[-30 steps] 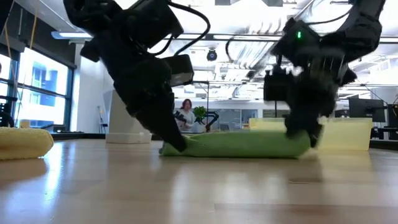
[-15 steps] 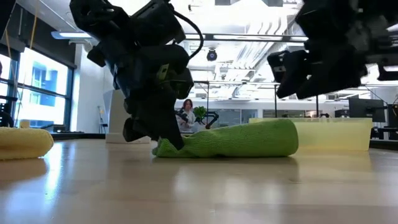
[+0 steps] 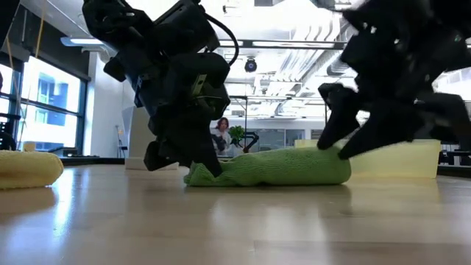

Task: Roll microfiber towels into tight, uniform cylinder then place into a basket
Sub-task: Roll the green microfiber cloth

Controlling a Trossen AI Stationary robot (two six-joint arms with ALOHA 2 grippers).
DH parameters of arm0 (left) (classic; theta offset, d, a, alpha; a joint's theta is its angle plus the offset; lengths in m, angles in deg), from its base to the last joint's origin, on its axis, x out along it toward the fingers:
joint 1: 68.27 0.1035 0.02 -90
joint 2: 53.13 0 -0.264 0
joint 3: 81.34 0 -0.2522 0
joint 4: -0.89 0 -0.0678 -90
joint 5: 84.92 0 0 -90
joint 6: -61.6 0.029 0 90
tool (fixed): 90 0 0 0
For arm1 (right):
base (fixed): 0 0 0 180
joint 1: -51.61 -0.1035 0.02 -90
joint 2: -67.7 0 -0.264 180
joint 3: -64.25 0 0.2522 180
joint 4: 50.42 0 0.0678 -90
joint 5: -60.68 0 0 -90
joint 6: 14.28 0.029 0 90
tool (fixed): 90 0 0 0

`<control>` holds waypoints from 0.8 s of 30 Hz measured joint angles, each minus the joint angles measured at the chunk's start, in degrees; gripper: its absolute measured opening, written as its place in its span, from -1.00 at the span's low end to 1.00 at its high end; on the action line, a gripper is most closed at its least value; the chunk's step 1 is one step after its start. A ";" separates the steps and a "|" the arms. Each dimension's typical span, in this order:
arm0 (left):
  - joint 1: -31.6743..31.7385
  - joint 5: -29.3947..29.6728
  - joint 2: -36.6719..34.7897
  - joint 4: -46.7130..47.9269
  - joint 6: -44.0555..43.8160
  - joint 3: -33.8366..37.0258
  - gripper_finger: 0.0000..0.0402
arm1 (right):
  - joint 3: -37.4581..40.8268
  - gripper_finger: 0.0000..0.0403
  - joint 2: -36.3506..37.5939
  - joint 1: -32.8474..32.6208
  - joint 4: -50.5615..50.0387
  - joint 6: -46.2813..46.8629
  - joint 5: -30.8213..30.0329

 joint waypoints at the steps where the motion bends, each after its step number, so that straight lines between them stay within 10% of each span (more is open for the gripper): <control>1: 0.00 0.06 0.00 -0.19 -0.04 0.01 -0.94 | 0.00 -0.11 -0.48 0.36 -0.50 0.64 0.00; 11: 0.00 0.36 0.11 -1.84 -0.44 0.07 -0.94 | -0.22 0.17 -7.41 1.03 -0.07 3.03 1.13; 24: -0.82 -2.97 0.17 -3.33 -4.24 0.07 -0.94 | -0.31 -0.94 -7.61 1.73 -2.67 22.78 0.92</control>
